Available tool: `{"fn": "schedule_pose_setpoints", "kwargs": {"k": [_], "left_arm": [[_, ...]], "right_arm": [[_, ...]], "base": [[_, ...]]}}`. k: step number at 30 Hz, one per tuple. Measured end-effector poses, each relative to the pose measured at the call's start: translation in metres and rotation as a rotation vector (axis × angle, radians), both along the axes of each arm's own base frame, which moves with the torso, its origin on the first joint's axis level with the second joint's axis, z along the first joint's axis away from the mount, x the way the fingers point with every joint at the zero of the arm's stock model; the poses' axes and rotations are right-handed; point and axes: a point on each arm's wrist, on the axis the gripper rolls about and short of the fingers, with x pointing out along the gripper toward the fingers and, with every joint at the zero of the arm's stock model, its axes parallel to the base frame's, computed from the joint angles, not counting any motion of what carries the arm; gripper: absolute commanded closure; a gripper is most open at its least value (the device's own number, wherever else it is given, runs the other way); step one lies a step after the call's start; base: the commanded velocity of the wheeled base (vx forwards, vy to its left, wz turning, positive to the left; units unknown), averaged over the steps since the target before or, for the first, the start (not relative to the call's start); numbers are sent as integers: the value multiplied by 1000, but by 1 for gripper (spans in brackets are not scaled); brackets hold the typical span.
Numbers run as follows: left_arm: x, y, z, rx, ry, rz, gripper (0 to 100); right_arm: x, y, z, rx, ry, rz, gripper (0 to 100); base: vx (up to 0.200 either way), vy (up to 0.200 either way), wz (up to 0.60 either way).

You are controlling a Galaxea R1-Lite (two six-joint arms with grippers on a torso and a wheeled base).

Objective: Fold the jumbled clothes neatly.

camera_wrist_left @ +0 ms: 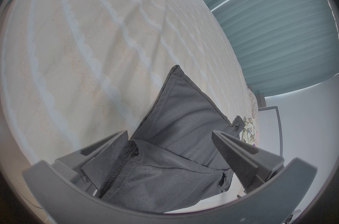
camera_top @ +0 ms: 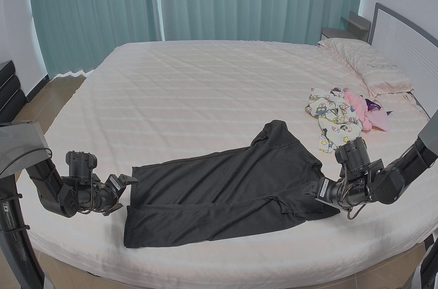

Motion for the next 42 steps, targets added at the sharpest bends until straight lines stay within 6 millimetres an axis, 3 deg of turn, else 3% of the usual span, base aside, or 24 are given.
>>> {"fn": "schedule_pose_setpoints", "kwargs": {"k": [7,17,24,33,34,42], "left_arm": [[0,0,0,0,0,0,0],[-1,0,-1,25,-4,-26,0],[-4,-3,-3,56,-3,-65,0],[-17,-7,-11,146,7,-180,0],[-18,-8,-12,150,10,-188,100],[-19,-17,-17,200,11,-242,100]], "right_arm": [[13,-12,-11,15,-4,-2,0],[41,-34,-29,94,-133,187,0],[60,-38,-48,149,-240,230,0],[61,-49,-71,164,-270,207,0],[60,-50,-72,163,-274,204,0],[62,-52,-73,161,-288,201,0]], "base": [[0,0,0],[0,0,0],[0,0,0],[0,0,0],[0,0,0],[0,0,0]]}}
